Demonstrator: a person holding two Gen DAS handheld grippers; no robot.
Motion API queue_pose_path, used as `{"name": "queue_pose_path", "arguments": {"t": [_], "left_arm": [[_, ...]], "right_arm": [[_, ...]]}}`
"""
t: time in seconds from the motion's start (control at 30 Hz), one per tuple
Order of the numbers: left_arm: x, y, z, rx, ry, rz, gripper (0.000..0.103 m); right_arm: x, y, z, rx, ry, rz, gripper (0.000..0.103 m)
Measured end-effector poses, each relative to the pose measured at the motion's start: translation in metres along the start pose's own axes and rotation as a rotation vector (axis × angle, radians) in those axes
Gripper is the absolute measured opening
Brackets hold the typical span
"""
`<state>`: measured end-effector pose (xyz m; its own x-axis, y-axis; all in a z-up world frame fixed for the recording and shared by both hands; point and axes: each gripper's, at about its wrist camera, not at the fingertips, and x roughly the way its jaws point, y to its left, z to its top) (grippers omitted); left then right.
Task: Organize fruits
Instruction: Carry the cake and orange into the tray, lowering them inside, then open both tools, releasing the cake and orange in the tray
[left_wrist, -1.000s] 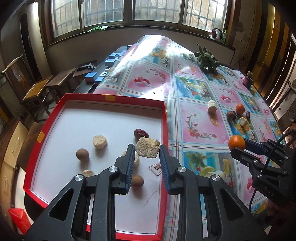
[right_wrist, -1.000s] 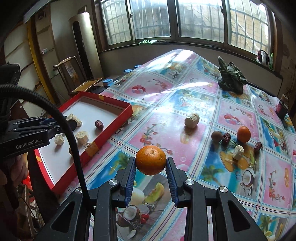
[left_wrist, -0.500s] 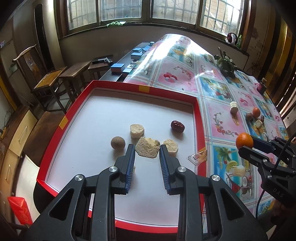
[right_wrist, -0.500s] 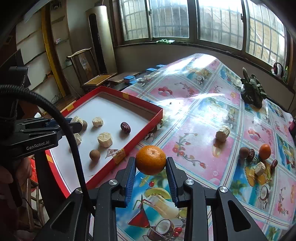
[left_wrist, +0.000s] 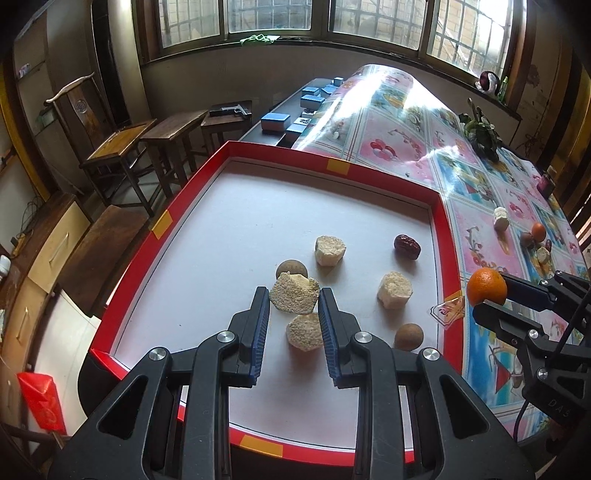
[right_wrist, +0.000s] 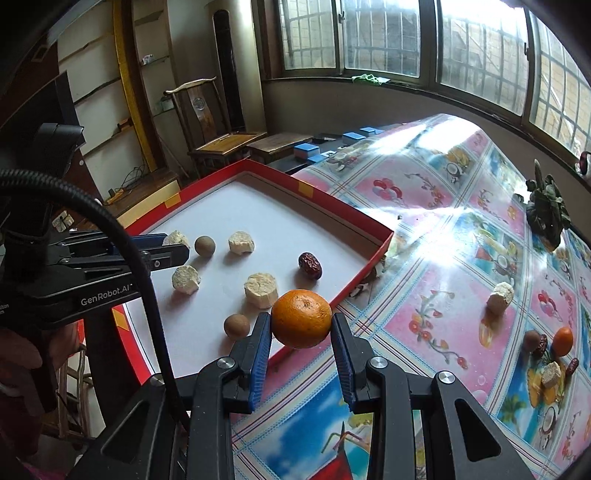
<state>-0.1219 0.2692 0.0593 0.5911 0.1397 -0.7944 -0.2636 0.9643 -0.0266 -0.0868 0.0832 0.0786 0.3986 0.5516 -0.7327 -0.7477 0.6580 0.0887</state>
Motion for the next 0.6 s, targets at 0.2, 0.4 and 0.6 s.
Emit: {"name": "queue_pose_path", "arguments": {"t": [0.2,0.4,0.6], "left_arm": [[0.007,0.008,0.0,-0.019,0.009,0.02,0.026],[0.014,0.012,-0.001,-0.03,0.02,0.031,0.026],[0.019,0.013,-0.002,-0.032,0.027,0.039,0.026]], "right_arm": [[0.019,0.02,0.007,-0.047,0.023,0.044,0.032],[0.037,0.04,0.01,-0.09,0.055,0.079,0.032],[0.047,0.049,0.011,-0.106,0.065,0.102,0.032]]}}
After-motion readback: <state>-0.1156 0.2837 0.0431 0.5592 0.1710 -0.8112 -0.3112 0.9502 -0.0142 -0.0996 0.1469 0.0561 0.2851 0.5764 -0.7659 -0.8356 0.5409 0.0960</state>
